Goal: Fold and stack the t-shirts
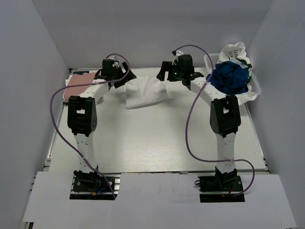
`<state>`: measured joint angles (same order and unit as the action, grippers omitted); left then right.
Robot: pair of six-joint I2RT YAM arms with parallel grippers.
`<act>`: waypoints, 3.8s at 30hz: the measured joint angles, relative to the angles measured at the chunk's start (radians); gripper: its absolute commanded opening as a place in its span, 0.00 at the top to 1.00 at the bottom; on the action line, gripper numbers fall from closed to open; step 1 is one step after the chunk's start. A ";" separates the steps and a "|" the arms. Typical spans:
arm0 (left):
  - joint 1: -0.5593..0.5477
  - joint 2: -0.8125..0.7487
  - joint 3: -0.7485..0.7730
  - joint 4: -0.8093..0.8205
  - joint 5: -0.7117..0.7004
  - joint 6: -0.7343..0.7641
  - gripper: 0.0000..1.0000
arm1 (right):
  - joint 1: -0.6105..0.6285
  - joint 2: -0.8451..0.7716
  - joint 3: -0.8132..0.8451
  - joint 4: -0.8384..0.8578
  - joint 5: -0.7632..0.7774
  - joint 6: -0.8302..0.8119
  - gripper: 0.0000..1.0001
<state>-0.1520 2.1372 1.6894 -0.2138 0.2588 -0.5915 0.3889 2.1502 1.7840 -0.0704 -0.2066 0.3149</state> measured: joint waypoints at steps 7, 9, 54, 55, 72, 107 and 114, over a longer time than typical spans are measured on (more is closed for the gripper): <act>-0.035 0.024 0.023 0.069 0.116 0.051 0.00 | 0.062 -0.083 -0.150 0.098 -0.056 0.018 0.10; -0.043 0.087 0.074 0.074 0.140 0.053 0.00 | 0.065 -0.058 -0.179 0.100 -0.090 0.039 0.10; -0.051 -0.223 -0.499 0.091 -0.103 0.055 0.00 | 0.180 -0.248 -0.509 0.143 0.014 0.176 0.10; -0.047 -0.223 -0.489 0.093 -0.118 0.052 0.00 | 0.171 -0.211 -0.505 0.150 0.011 0.174 0.10; 0.065 0.005 -0.206 0.113 0.023 0.024 0.02 | 0.191 -0.238 -0.686 0.227 -0.016 0.167 0.10; 0.027 -0.139 -0.349 -0.089 -0.054 0.131 0.08 | 0.259 -0.652 -0.833 0.014 0.172 0.148 0.10; -0.025 -0.041 -0.231 -0.098 -0.103 0.184 0.51 | 0.259 -0.665 -0.846 0.012 0.241 0.145 0.10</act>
<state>-0.1772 2.0960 1.4586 -0.3122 0.1562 -0.4072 0.6483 1.4849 0.9379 -0.0582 0.0345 0.4595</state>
